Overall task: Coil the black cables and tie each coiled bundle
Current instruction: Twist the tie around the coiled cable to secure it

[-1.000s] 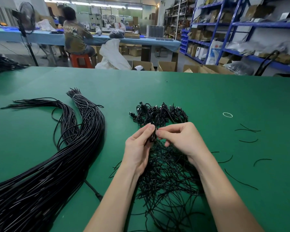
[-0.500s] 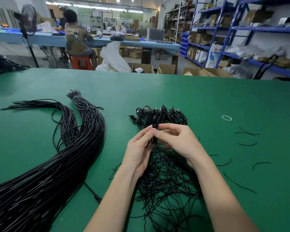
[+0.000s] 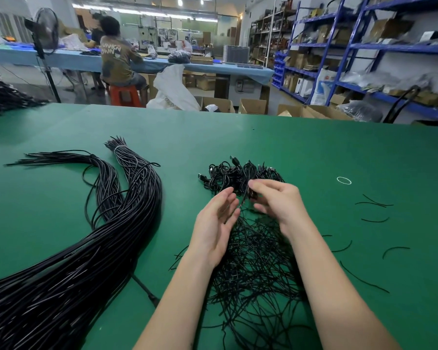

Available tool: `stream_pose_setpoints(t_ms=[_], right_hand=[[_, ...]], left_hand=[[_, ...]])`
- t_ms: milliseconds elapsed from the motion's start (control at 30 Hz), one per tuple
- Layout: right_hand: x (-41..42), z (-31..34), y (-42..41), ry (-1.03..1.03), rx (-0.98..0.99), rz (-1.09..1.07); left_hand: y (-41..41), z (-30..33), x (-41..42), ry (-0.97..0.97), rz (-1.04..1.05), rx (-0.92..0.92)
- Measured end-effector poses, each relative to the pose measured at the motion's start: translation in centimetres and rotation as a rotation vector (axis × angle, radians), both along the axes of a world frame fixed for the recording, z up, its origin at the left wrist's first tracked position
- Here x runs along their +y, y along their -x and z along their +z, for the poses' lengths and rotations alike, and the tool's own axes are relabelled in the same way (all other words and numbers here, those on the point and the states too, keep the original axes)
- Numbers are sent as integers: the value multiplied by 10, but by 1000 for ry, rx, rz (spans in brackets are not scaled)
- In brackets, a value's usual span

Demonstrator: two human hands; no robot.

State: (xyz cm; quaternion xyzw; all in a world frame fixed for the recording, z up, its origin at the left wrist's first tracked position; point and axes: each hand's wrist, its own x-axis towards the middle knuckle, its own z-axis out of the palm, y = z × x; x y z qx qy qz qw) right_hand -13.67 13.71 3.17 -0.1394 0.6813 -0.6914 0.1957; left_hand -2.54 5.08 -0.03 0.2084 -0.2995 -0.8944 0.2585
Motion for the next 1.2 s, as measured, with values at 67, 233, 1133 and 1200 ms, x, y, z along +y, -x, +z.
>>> stream_pose_setpoints(t_ms=[67,233,1133,1200], right_hand=[[-14,5,17,-13,-4,-57],[-39,-6,44,-172,-45,-70],[13,-20,-24,-761,761,72],[1,-16,-24,-821,757,139]], left_hand=[[0,-1,0,-1,1,-3],[-1,-1,-1,-20,-9,2],[-3,-2,-5,-138,-16,134],[-6,-1,-7,-226,18,202]])
